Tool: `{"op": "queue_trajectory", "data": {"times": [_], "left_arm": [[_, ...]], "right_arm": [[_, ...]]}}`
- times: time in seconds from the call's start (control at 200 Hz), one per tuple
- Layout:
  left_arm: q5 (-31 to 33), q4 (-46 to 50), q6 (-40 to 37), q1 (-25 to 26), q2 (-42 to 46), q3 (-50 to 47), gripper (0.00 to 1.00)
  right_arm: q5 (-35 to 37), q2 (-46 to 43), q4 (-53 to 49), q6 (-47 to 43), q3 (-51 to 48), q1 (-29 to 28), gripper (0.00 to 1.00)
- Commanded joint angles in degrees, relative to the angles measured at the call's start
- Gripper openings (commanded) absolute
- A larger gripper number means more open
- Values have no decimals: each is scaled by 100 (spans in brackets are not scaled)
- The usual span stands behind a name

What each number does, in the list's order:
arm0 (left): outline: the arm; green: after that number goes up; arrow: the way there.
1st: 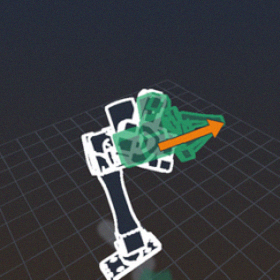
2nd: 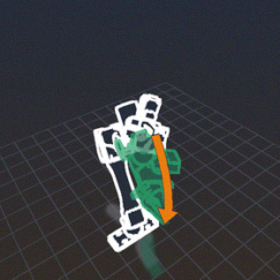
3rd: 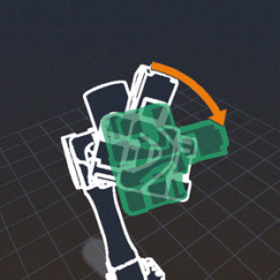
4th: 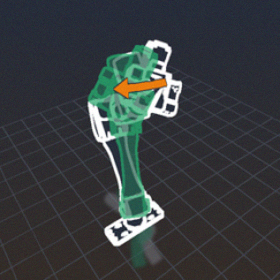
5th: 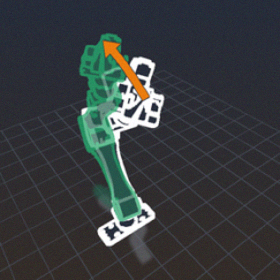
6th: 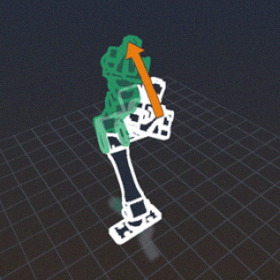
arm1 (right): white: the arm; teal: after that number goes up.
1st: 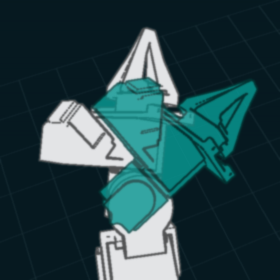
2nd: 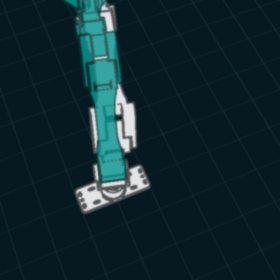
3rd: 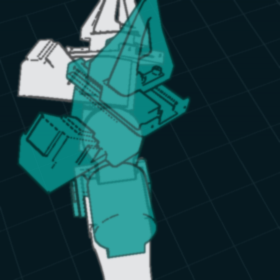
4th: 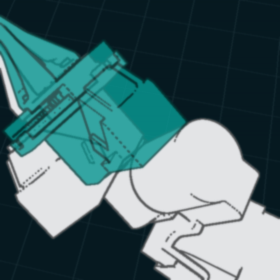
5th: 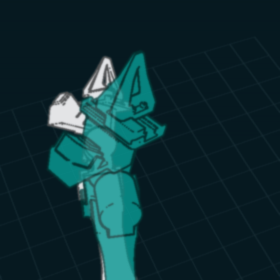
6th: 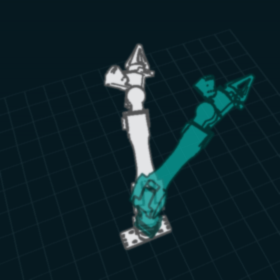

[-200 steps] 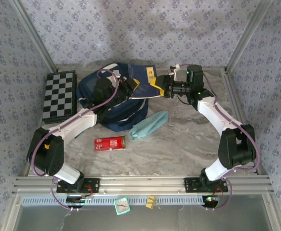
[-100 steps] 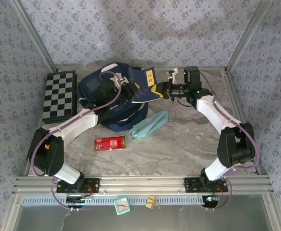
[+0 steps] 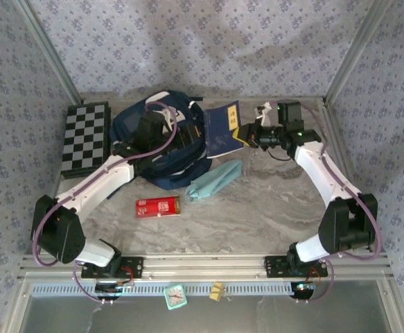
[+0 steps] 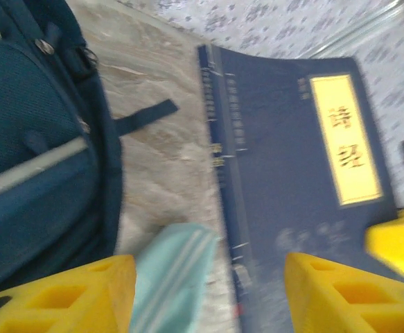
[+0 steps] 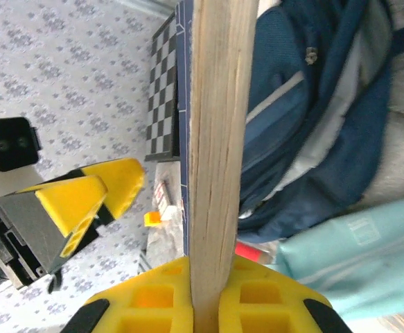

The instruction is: Pack books, pencil case, and school supplies into a backpack

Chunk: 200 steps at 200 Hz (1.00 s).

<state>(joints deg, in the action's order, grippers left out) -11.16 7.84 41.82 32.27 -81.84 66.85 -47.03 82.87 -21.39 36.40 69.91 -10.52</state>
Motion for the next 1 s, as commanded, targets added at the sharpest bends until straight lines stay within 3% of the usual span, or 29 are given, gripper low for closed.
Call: {"op": "queue_trajectory", "data": {"times": [0.0, 0.26, 0.38, 0.585, 0.73, 0.855, 0.995], "left_arm": [[563, 1460, -1719, 16, -36, 280, 60], [1329, 2425, -3670, 452, -1299, 919, 62], [1670, 2459, -3826, 496, -1800, 1199, 62], [1670, 2448, -4110, 509, -2461, 1595, 57], [1579, 2411, -4213, 524, -2732, 1740, 43], [1503, 2364, -4237, 516, -2724, 1768, 16], [1622, 2354, -4209, 516, -2397, 1807, 1]], "right_arm": [[387, -370, -447, -454, -408, 116, 0], [873, -503, -510, -533, -1066, 283, 0], [898, -524, -310, -403, -1291, 423, 0], [882, -509, -200, -334, -1427, 652, 0], [844, -448, -177, -335, -1445, 686, 0], [847, -406, -200, -401, -1408, 694, 0], [667, -325, -270, -404, -1269, 672, 0]]}}
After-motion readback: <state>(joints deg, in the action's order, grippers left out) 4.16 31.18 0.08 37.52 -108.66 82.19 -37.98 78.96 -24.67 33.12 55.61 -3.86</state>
